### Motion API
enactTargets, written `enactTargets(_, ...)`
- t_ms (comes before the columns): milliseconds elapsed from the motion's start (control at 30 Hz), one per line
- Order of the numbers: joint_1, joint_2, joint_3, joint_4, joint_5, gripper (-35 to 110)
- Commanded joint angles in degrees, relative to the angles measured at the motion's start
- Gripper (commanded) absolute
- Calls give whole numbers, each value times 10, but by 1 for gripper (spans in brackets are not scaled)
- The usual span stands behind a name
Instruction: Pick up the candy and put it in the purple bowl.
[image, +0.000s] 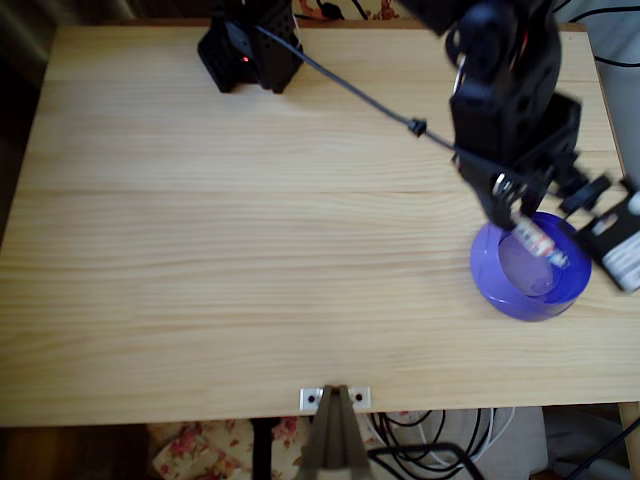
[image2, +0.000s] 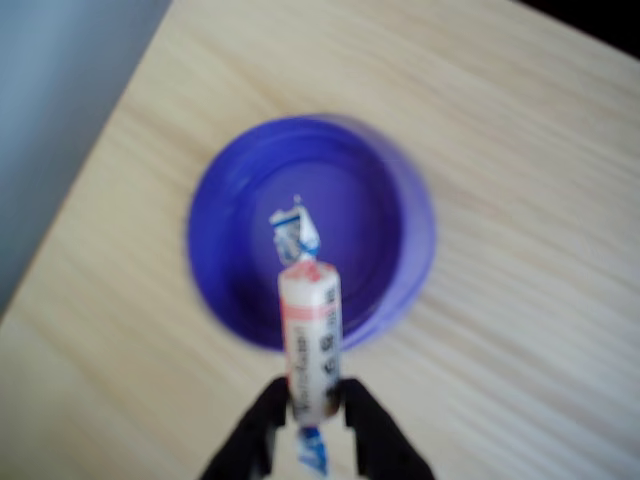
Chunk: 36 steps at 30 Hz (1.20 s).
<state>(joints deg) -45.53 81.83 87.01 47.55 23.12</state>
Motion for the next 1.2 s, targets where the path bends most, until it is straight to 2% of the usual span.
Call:
enactTargets(0, 10, 11, -68, -36, 4, -1)
enactTargets(200, 4, -30, -93, -54, 11, -1)
enactTargets(667, -13, -113, -214, -3, 21, -1)
enactTargets(1167, -23, -120, -219, 11, 8, 22)
